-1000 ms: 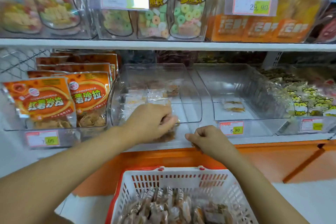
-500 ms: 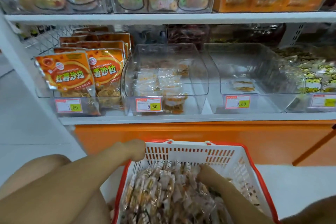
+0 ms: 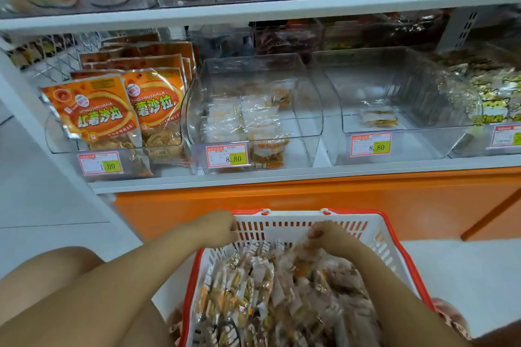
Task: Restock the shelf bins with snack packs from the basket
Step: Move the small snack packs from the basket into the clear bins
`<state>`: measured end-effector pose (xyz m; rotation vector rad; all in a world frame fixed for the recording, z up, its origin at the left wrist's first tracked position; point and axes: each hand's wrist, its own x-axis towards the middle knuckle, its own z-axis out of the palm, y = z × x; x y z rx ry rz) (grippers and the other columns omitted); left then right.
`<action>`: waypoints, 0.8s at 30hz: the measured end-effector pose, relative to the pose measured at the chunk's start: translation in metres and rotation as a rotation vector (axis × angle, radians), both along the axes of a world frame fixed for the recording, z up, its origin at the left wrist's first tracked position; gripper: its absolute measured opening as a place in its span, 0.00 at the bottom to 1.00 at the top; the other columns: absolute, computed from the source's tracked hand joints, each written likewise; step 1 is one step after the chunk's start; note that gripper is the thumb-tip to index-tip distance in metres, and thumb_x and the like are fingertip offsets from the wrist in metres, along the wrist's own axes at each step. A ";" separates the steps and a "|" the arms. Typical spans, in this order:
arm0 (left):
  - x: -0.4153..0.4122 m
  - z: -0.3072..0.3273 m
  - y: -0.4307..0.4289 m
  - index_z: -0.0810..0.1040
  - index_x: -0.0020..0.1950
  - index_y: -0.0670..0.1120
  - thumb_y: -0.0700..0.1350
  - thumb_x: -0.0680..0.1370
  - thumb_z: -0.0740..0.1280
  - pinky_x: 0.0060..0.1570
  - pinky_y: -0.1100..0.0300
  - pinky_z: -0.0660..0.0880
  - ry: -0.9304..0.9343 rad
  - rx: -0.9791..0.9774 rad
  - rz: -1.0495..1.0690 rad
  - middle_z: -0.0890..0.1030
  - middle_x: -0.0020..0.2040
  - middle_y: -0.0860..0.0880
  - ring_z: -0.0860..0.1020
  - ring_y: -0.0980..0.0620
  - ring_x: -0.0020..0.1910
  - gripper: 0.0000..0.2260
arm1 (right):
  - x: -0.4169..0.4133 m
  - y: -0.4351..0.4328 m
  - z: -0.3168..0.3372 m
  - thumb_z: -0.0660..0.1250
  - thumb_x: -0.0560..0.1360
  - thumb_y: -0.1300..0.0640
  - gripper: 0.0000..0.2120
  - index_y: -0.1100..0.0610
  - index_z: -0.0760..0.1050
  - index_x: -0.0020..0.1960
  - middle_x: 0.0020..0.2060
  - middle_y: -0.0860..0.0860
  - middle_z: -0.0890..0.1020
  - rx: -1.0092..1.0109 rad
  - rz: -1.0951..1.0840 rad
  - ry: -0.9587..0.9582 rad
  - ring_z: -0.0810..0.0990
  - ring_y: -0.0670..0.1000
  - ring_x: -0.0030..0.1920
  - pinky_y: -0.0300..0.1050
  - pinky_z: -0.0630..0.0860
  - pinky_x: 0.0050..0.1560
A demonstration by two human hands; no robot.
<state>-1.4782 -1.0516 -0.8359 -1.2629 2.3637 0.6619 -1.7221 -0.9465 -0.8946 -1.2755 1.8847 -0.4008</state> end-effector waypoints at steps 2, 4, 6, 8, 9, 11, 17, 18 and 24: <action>-0.013 0.012 0.006 0.78 0.60 0.44 0.51 0.78 0.66 0.56 0.55 0.75 0.114 0.025 -0.048 0.80 0.56 0.48 0.77 0.50 0.54 0.15 | -0.003 0.000 0.031 0.67 0.76 0.61 0.16 0.50 0.68 0.32 0.32 0.44 0.73 -0.112 0.012 0.062 0.71 0.43 0.34 0.35 0.68 0.36; -0.027 0.028 0.014 0.73 0.67 0.47 0.57 0.75 0.69 0.57 0.61 0.72 0.221 0.059 -0.103 0.76 0.62 0.51 0.75 0.53 0.59 0.25 | -0.006 0.004 0.064 0.68 0.75 0.60 0.18 0.49 0.67 0.31 0.28 0.44 0.69 -0.257 0.020 0.020 0.67 0.45 0.31 0.40 0.68 0.38; -0.040 0.047 0.021 0.71 0.69 0.49 0.60 0.72 0.71 0.54 0.64 0.70 0.318 0.095 -0.126 0.76 0.60 0.54 0.74 0.57 0.56 0.29 | -0.008 0.010 0.099 0.69 0.75 0.59 0.17 0.47 0.70 0.30 0.27 0.43 0.66 -0.357 0.041 -0.099 0.65 0.46 0.31 0.41 0.68 0.40; -0.049 0.063 0.021 0.78 0.58 0.47 0.59 0.71 0.72 0.42 0.61 0.71 0.424 0.097 -0.149 0.78 0.44 0.53 0.74 0.57 0.41 0.21 | -0.008 0.016 0.128 0.69 0.75 0.57 0.14 0.46 0.73 0.33 0.27 0.42 0.66 -0.436 0.043 -0.163 0.65 0.46 0.31 0.37 0.66 0.37; -0.052 0.073 0.020 0.81 0.51 0.45 0.57 0.72 0.72 0.37 0.56 0.70 0.491 0.089 -0.150 0.77 0.37 0.49 0.74 0.53 0.35 0.17 | -0.007 0.018 0.140 0.69 0.76 0.56 0.11 0.48 0.73 0.35 0.27 0.42 0.67 -0.486 0.024 -0.184 0.66 0.46 0.31 0.36 0.65 0.35; -0.056 0.094 0.017 0.80 0.41 0.42 0.52 0.73 0.73 0.33 0.54 0.69 0.643 0.073 -0.144 0.77 0.32 0.46 0.74 0.51 0.30 0.14 | -0.007 0.022 0.160 0.67 0.76 0.52 0.08 0.52 0.74 0.40 0.29 0.44 0.69 -0.595 -0.032 -0.217 0.68 0.46 0.32 0.40 0.67 0.35; -0.064 0.151 -0.007 0.78 0.38 0.43 0.46 0.73 0.72 0.28 0.70 0.68 0.925 -0.150 -0.131 0.78 0.29 0.53 0.74 0.64 0.27 0.09 | 0.000 0.012 0.201 0.74 0.69 0.47 0.13 0.54 0.76 0.45 0.36 0.44 0.81 -0.683 0.018 -0.110 0.79 0.44 0.38 0.41 0.75 0.43; -0.066 0.154 -0.014 0.78 0.37 0.47 0.47 0.73 0.72 0.30 0.72 0.67 0.935 -0.199 -0.132 0.78 0.30 0.55 0.74 0.64 0.29 0.08 | 0.000 0.006 0.206 0.74 0.69 0.48 0.11 0.54 0.76 0.42 0.33 0.41 0.79 -0.707 -0.019 -0.027 0.76 0.42 0.35 0.39 0.73 0.39; -0.054 0.138 -0.066 0.72 0.70 0.48 0.57 0.79 0.62 0.61 0.57 0.70 0.682 -0.533 -0.118 0.79 0.62 0.49 0.75 0.52 0.62 0.22 | 0.001 -0.061 0.238 0.72 0.71 0.54 0.08 0.53 0.78 0.50 0.42 0.47 0.83 -0.734 -0.207 0.352 0.80 0.50 0.46 0.44 0.73 0.42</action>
